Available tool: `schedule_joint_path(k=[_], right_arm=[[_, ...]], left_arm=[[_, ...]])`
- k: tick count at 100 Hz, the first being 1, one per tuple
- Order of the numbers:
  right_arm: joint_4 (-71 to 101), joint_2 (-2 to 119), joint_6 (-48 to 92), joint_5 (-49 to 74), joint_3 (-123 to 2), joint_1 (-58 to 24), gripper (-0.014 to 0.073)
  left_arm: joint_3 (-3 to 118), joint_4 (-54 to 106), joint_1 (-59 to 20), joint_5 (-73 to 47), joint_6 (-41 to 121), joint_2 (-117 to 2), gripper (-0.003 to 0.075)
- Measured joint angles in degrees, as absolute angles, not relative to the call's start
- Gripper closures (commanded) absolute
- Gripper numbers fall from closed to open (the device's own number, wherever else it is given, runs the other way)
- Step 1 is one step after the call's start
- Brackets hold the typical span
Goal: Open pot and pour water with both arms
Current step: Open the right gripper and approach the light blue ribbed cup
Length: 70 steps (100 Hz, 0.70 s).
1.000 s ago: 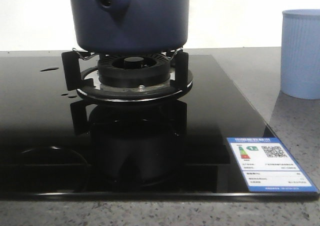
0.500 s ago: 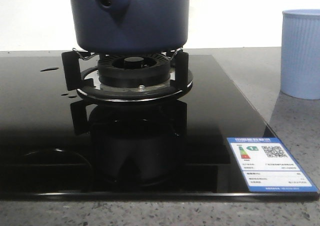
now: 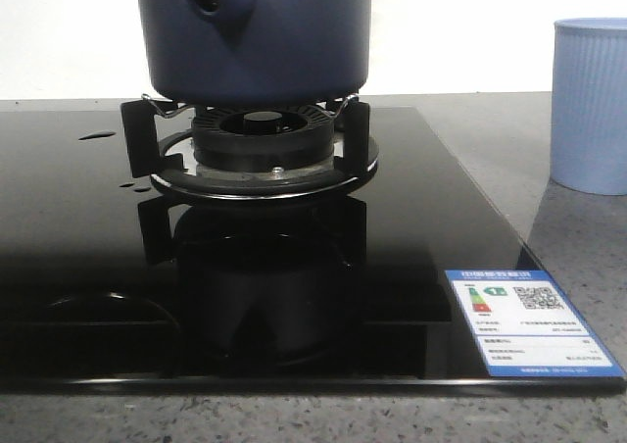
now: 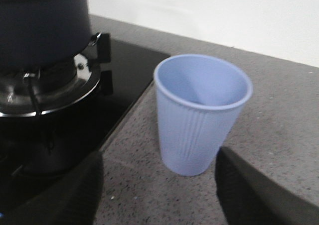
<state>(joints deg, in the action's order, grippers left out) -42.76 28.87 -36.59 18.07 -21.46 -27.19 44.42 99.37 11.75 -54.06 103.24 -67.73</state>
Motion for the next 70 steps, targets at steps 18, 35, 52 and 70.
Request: schedule_joint_path(k=[18, 35, 52, 70], right_arm=[[-43.3, 31.3, -36.6, 17.8, -21.2, -27.2, 0.0029], [-44.1, 31.3, -37.0, 17.7, -21.2, -26.8, 0.0029], [-46.1, 31.3, -41.3, 17.7, -21.2, -22.1, 0.0029], [-46.6, 31.4, -42.3, 16.1, -21.2, -17.4, 0.0029]], left_arm=[[44.4, 99.4, 11.8, -54.1, 103.2, -67.7, 0.0392], [44.4, 99.4, 11.8, -54.2, 103.2, -67.7, 0.0392], [44.4, 99.4, 11.8, -54.2, 103.2, -67.7, 0.0392], [44.4, 99.4, 11.8, -54.2, 103.2, -67.7, 0.0392]])
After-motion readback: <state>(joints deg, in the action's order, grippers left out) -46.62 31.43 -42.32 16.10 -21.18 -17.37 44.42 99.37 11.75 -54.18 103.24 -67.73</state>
